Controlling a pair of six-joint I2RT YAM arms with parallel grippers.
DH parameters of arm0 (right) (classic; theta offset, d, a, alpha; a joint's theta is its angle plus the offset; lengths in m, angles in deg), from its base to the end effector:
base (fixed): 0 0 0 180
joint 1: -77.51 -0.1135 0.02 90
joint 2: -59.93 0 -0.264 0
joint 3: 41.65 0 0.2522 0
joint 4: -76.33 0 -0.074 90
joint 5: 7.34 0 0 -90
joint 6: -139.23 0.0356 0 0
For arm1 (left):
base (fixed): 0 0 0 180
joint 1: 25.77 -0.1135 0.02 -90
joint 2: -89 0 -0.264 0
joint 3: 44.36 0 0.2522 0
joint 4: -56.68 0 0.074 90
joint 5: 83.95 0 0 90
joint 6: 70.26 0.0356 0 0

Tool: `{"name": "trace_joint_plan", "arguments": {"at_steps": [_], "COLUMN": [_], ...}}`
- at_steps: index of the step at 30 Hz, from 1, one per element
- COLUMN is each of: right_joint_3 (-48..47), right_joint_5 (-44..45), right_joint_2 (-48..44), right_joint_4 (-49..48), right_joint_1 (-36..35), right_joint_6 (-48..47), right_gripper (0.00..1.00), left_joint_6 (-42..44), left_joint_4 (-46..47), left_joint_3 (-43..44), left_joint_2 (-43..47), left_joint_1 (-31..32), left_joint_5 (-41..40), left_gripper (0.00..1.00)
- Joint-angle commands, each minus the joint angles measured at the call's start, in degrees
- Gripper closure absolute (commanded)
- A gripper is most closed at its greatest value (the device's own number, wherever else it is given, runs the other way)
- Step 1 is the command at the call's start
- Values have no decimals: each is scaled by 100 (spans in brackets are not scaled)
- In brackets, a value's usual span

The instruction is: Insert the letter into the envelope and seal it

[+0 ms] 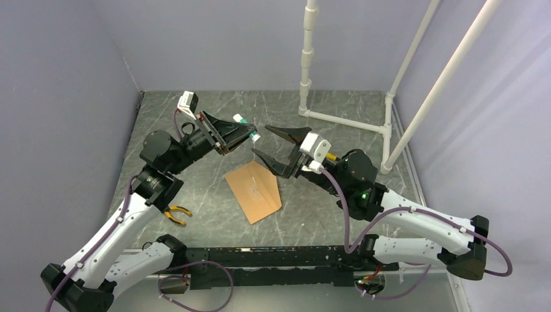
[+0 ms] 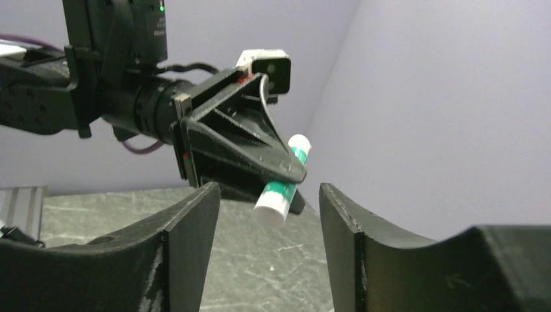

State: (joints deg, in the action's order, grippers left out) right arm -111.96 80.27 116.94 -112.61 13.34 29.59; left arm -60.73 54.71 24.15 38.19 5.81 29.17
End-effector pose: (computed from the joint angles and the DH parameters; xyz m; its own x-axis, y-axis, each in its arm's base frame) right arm 0.0959 0.2015 0.4344 0.4632 0.1862 -0.8665 -0.8074 0.4918 -0.3260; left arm 0.1598 -0.1146 0.4237 -0.7543 -0.6010 -0.2643 0.3608 -0.0431 -0.9316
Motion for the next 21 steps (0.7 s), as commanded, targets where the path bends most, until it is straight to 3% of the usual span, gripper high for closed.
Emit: {"name": "trace_joint_plan", "arguments": {"at_steps": [1, 4, 16, 21], "right_joint_3": [-1, -57, 129, 16], "right_joint_5": [222, 349, 1051, 1065], "right_joint_2": [138, 273, 488, 587], "right_joint_4": [-1001, -1085, -1533, -1423], "right_joint_1": [-39, -55, -158, -151], "right_joint_6": [15, 150, 70, 3], "right_gripper": [43, 48, 47, 58], "left_joint_6": [-491, -608, -842, -865], "left_joint_4": [517, 675, 1005, 1144], "left_joint_3": [-54, -105, -339, -388], "left_joint_2": [-89, -76, 112, 158], "left_joint_1": [-11, -16, -11, -11], "left_joint_5": [171, 205, 64, 47], "left_gripper": [97, 97, 98, 97]}}
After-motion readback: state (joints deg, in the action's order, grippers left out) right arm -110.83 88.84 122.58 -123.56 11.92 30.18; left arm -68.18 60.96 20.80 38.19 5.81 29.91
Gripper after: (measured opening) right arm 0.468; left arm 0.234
